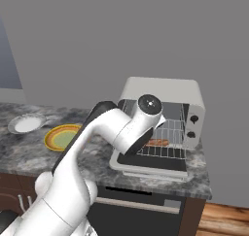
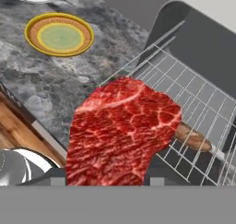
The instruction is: Open the toaster oven door. Place the baguette on the bottom rack in the toaster oven and place the steak on the top rack.
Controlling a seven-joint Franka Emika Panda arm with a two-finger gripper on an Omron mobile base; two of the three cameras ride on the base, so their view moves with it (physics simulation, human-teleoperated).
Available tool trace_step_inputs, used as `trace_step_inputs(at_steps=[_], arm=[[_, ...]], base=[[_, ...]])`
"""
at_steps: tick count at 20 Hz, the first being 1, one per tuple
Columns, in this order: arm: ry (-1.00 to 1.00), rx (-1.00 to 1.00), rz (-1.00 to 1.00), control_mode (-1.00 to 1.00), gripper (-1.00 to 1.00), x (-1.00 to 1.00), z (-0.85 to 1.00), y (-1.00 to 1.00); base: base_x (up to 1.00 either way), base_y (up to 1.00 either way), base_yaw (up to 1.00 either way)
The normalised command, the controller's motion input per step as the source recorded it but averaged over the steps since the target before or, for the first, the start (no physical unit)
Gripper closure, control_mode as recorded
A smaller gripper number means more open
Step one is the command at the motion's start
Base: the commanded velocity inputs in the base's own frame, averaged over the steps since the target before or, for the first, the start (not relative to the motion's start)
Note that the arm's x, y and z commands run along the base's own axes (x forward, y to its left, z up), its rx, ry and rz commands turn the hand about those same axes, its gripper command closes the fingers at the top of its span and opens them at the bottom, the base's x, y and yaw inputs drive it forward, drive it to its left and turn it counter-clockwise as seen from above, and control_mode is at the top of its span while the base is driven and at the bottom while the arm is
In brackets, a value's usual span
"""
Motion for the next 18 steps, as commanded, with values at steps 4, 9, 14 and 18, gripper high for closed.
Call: trace_step_inputs(at_steps=[4, 9, 14, 18], arm=[[0.00, 0.02, -0.25, -1.00, 1.00, 0.05, -0.01, -0.30], [-0.01, 0.05, -0.18, -1.00, 1.00, 0.03, -0.03, -0.10], [0.00, 0.06, -0.12, -1.00, 1.00, 0.13, -0.11, -0.02], [0.00, 0.05, -0.07, -1.00, 1.00, 0.23, -0.09, 0.00]], base=[[0.00, 0.00, 0.00], [0.00, 0.00, 0.00], [0.00, 0.00, 0.00], [0.00, 0.00, 0.00]])
